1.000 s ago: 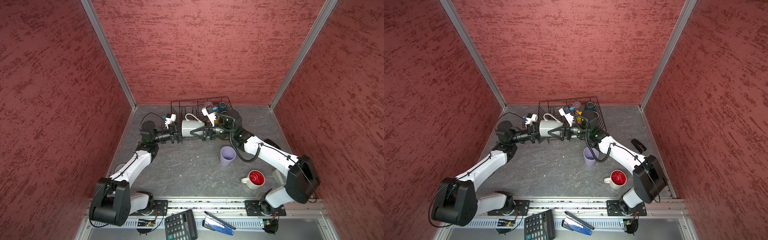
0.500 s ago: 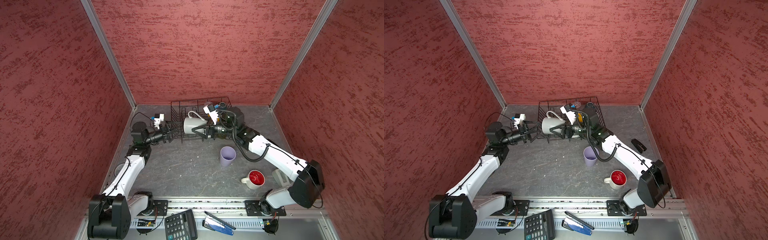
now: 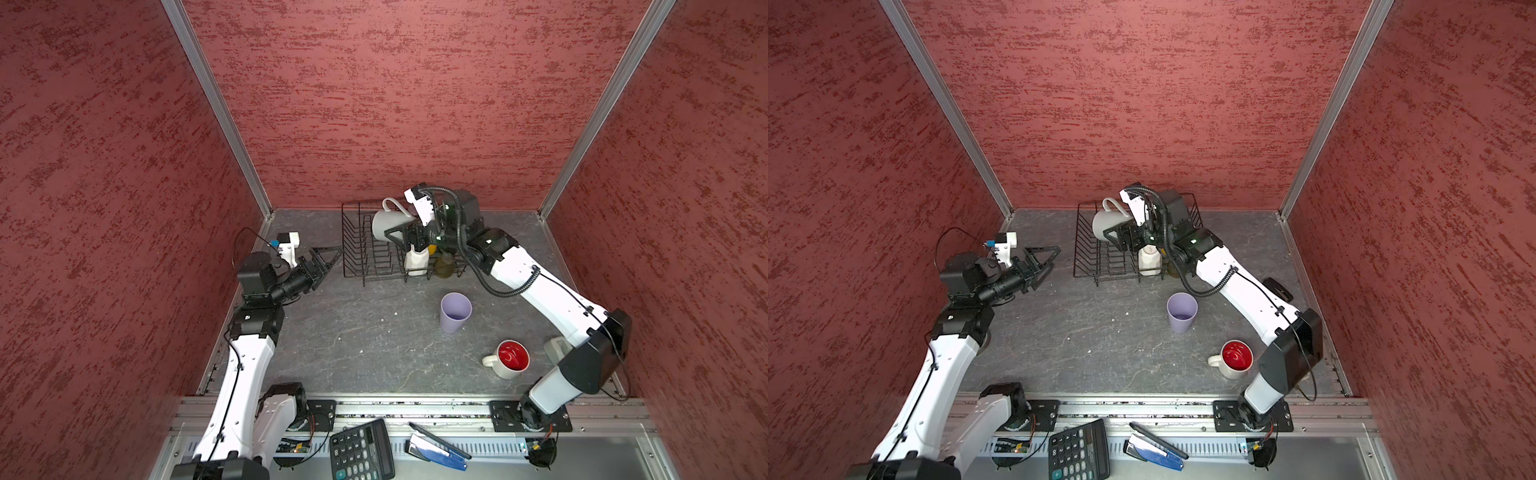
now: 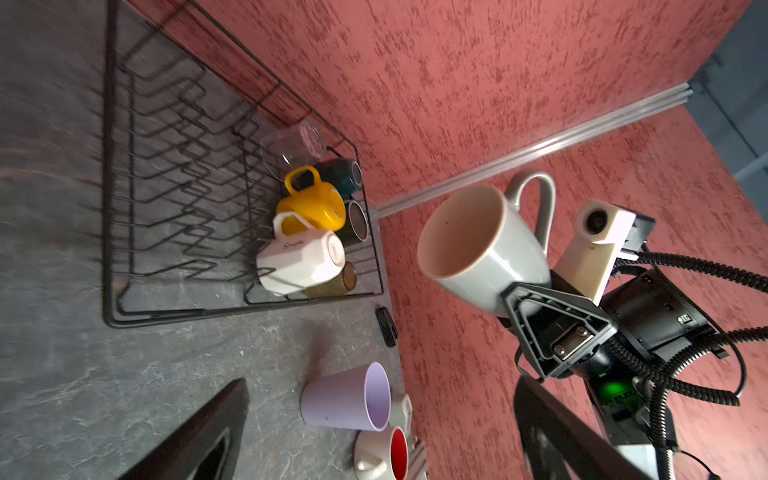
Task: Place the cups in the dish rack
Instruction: 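Lower the white mug upside down into the rack with the right gripper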
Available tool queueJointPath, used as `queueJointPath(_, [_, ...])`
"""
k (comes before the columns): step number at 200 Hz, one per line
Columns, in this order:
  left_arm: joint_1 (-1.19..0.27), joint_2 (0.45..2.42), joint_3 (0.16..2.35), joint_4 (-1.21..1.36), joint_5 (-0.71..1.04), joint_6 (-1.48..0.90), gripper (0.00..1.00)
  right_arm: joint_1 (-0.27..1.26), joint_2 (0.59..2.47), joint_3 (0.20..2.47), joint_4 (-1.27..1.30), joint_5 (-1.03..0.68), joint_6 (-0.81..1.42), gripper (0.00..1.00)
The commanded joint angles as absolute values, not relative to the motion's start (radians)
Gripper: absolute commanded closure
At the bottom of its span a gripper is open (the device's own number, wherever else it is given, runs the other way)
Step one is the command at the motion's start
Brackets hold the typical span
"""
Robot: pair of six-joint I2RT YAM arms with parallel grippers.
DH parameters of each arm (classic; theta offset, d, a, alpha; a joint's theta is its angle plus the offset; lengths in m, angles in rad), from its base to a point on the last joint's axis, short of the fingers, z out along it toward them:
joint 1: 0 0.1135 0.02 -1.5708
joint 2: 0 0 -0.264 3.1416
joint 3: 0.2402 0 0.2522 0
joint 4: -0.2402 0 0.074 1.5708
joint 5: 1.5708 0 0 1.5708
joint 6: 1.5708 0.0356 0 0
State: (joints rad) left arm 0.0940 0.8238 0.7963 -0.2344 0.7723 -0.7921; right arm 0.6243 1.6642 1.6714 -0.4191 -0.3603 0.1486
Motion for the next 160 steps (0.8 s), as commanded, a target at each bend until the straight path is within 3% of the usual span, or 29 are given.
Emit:
queueJointPath(1, [0.104,0.735,0.841,-0.411,0.607,-0.622,0.0,0.62,1.716,1.779,-0.511,-0.263,0.111,1.0])
queueJointPath(53, [0.103,0.61,0.853,-0.49,0.501,-0.536,0.0,0.62,1.908,1.994,-0.657,-0.122,0.074,1.0])
queueJointPath(160, [0.103,0.499,0.851,-0.58,0.493,-0.528,0.0,0.615,2.221,2.353,-0.817,0.096,0.013,1.0])
